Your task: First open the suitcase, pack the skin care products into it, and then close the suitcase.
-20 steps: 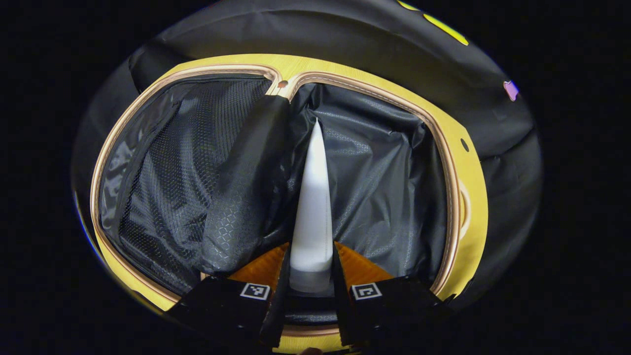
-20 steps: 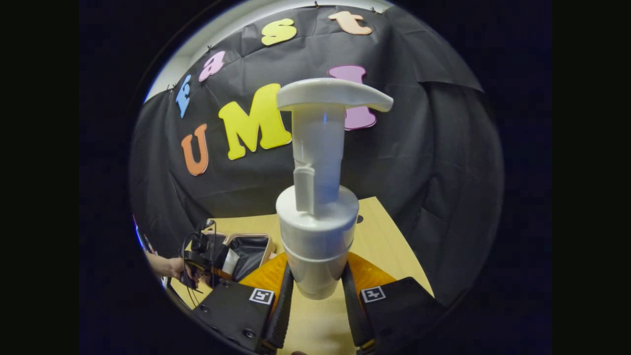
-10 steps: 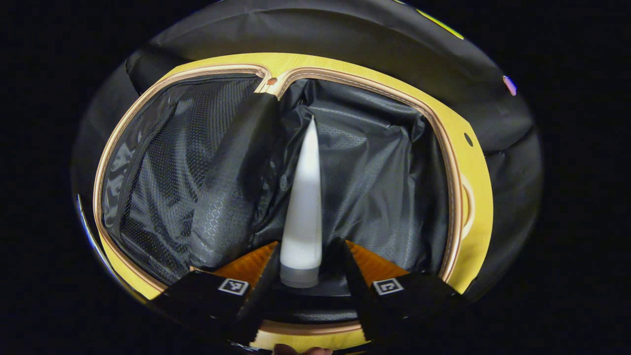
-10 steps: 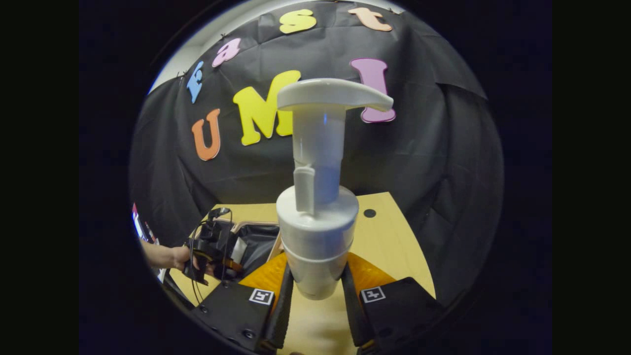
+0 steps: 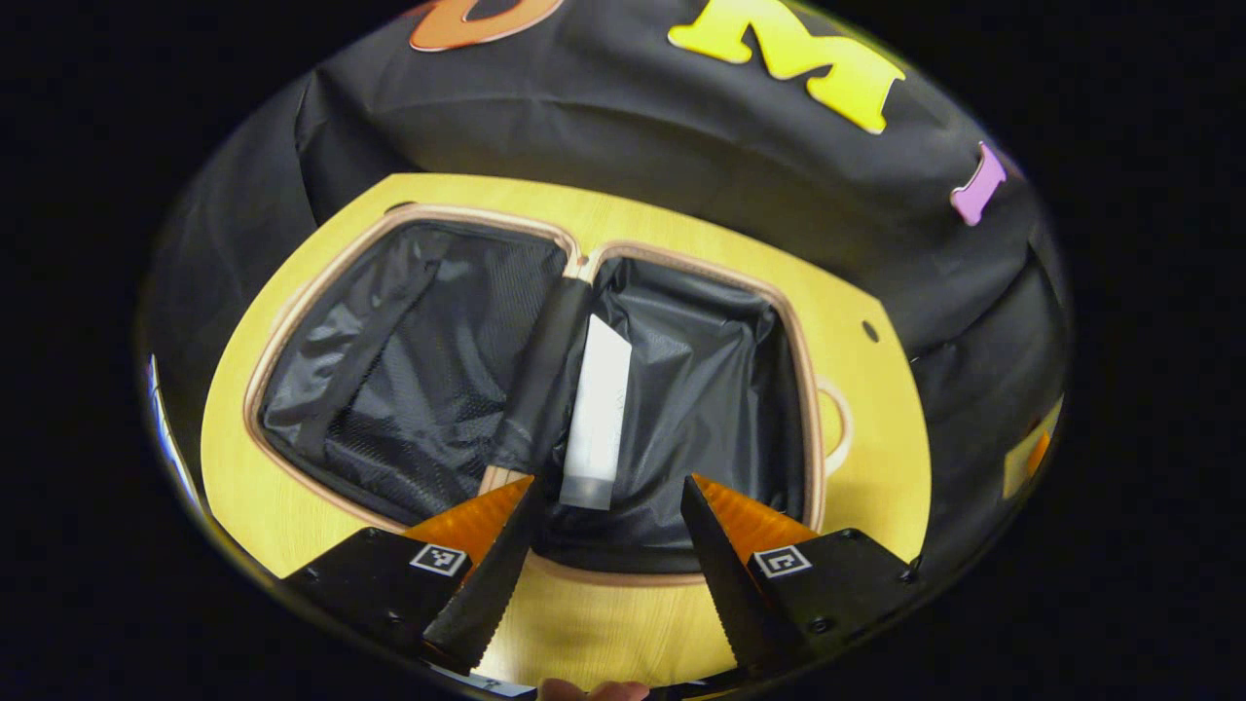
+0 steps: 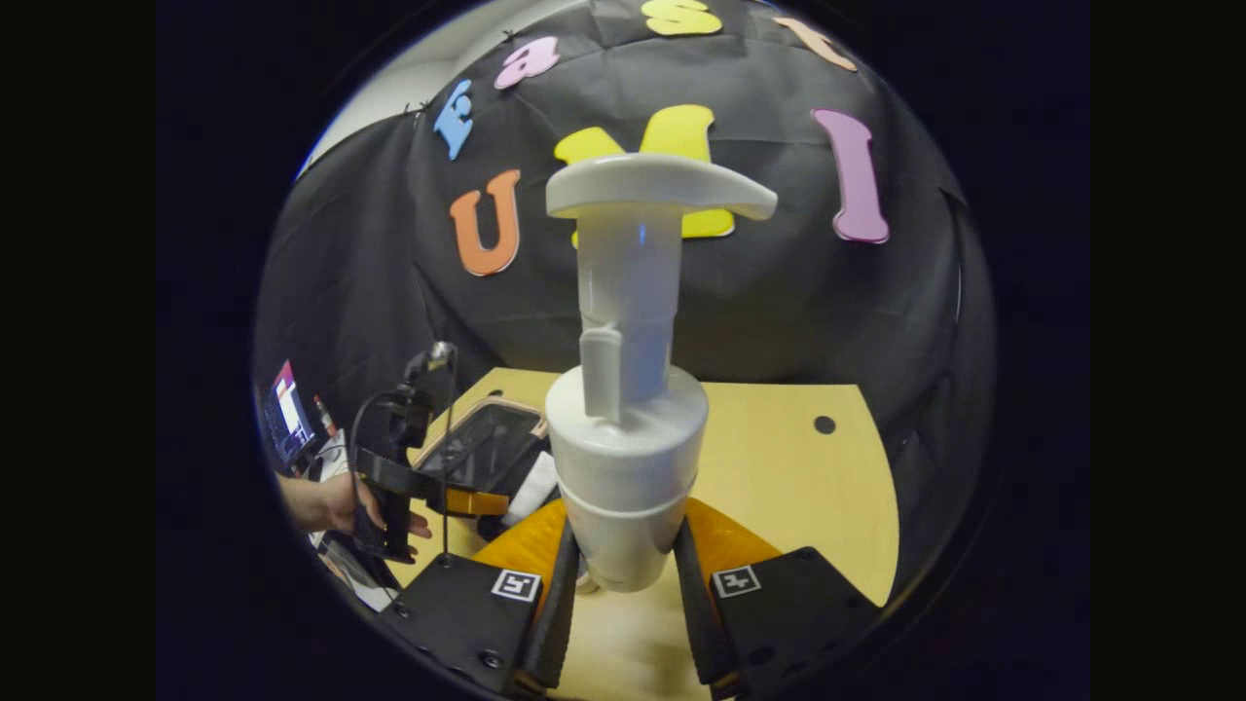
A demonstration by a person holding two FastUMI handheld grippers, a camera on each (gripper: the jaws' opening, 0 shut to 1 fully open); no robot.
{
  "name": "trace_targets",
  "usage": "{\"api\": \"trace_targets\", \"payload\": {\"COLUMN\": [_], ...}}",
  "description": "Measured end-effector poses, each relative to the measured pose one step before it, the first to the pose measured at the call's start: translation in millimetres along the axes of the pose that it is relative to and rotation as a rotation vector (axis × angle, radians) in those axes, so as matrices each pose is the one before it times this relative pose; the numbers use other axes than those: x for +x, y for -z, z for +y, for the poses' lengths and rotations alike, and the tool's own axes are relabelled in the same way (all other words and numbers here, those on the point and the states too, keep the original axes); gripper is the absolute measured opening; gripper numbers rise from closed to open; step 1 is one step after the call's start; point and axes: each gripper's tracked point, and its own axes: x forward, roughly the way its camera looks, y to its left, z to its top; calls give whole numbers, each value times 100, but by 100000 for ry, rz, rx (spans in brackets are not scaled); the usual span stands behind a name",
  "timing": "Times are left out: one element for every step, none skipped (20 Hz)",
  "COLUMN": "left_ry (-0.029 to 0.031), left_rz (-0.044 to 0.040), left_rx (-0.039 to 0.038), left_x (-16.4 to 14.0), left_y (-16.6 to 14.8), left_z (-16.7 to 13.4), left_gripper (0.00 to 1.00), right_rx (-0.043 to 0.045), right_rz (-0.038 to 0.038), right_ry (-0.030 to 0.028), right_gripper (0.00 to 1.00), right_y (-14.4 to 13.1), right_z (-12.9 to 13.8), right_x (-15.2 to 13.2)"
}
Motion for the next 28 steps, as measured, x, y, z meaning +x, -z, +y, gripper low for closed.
{"api": "trace_targets", "payload": {"left_ry": [-114, -475, -352, 418, 637, 951, 863, -131, -522, -864, -1101, -1468, -1512, -959, -1164, -1142, -917, -904, -554, -289, -154, 336, 417, 307, 502, 410, 273, 296], "left_rz": [-4404, -4093, -4033, -2732, -1636, -592, 164, -595, -787, -1139, -417, -175, -181, -333, -515, -451, -463, -262, 255, 40, 88, -541, -760, -481, -503, -406, -512, -599], "left_rx": [757, 1313, 1652, 588, -1864, -3114, -2848, -1952, -1099, -728, -480, -791, -1319, -1503, -1429, -1132, -937, -952, -948, -945, -665, -203, 331, 702, 972, 1196, 1182, 928], "left_x": [-1343, -1265, -1201, -977, -803, -688, -702, -857, -689, -705, -564, -315, -358, -167, -292, -247, -78, -141, -190, -123, -157, -179, -153, -146, -42, 57, 67, -71], "left_y": [-213, -20, -124, 173, 432, 637, 628, 373, 188, 154, 175, 285, 117, -5, -44, -98, -73, 41, 12, -17, -100, -72, -179, -166, -242, -150, -199, -219], "left_z": [421, 408, 517, 600, 422, 415, 401, 764, 837, 1042, 976, 889, 961, 806, 949, 914, 693, 529, 525, 390, 187, 158, 1, -9, -158, -74, -224, -163], "left_gripper": [91, 91, 92, 92, 92, 92, 92, 92, 92, 92, 92, 92, 92, 92, 92, 92, 92, 92, 92, 92, 92, 92, 92, 92, 92, 92, 92, 92], "right_rx": [540, 813, 615, 452, 688, 730, 280, -356, -589, -111, 405, 644, 1380, 1918, 2818, 3834, 4709, 4630, 4201, 4035, 3846, 3635, 3105, 2509, 2205, 2331, 2400, 1712], "right_rz": [1655, 2048, 2314, 3284, 3708, 3623, 3679, 3497, 3162, 2657, 3379, 3589, 3119, 2816, 3023, 2624, 2458, 2452, 2719, 2512, 2348, 1223, 869, 812, 1306, 1545, 1217, 1313], "right_ry": [-1905, -1596, -1138, -1338, -1200, -880, -737, -260, -866, -506, -440, 492, 823, 1305, 1670, 1753, 1920, 2082, 2378, 2798, 2243, 1130, 1014, 1263, 2061, 2254, 1413, 1738], "right_gripper": [47, 47, 47, 47, 47, 47, 44, 44, 47, 47, 47, 47, 47, 47, 47, 47, 47, 47, 47, 47, 47, 47, 47, 47, 47, 47, 47, 47], "right_y": [243, 419, 572, 786, 835, 720, 689, 401, 325, 293, 269, 647, 437, 464, 484, 454, 261, 324, 231, 271, 108, -117, -199, -69, 33, 7, -189, 159], "right_z": [1030, 784, 695, 628, 509, 429, 385, 256, 403, 318, 292, -72, -120, -187, -347, -279, -233, -186, -390, -431, -380, -26, -66, 4, -226, -301, -155, 48], "right_x": [1025, 1064, 1186, 1344, 1545, 1516, 1486, 1305, 1494, 1753, 1652, 1501, 1399, 1260, 922, 900, 670, 845, 649, 527, 404, 404, 214, 249, 352, 130, 104, 484]}}
